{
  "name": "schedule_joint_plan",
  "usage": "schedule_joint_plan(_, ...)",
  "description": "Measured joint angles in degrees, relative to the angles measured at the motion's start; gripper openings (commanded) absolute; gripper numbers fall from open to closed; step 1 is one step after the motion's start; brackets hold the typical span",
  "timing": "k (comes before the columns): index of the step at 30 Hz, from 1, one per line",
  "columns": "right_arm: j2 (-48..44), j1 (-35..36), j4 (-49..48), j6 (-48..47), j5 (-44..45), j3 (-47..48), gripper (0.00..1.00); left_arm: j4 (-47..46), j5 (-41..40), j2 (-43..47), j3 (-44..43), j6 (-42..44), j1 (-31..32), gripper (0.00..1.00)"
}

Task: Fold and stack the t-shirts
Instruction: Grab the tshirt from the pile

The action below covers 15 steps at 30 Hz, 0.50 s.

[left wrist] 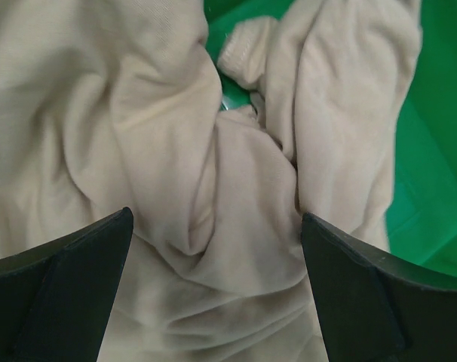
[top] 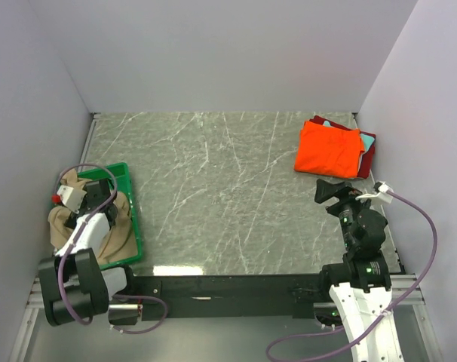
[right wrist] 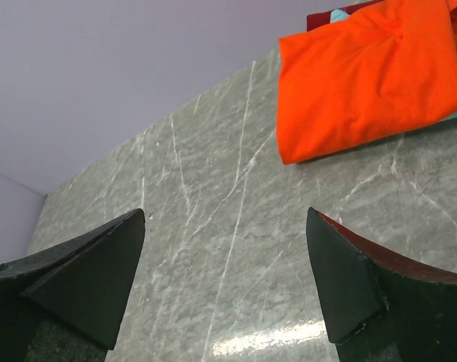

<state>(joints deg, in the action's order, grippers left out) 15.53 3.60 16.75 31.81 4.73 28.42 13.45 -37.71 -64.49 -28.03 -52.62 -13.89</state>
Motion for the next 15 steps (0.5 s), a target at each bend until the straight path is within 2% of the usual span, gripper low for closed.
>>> schedule_joint_plan(8, -0.76, 0.0, 0.9, 0.13, 0.09, 0.5, 0.93, -2.05, 2.95, -8.59, -2.27, 3.72, -0.83, 0.99)
schedule_joint_plan(11, -0.74, 0.0, 0.92, 0.13, 0.09, 0.5, 0.93, -2.95, 3.3, -10.71, -2.93, 4.81, -0.94, 0.77)
schedule_joint_plan(12, -0.74, 0.0, 0.9, 0.13, 0.09, 0.5, 0.93, -3.21, 3.43, -10.84, -2.95, 5.01, -0.94, 0.6)
schedule_joint_plan(14, -0.74, 0.0, 0.9, 0.13, 0.11, 0.5, 0.93, -3.63, 3.74, -10.69, -2.97, 5.42, -0.94, 0.44)
schedule_joint_plan(15, -0.74, 0.0, 0.85, 0.13, 0.09, 0.5, 0.93, -3.78, 4.04, -10.4, -2.97, 5.62, -0.94, 0.12)
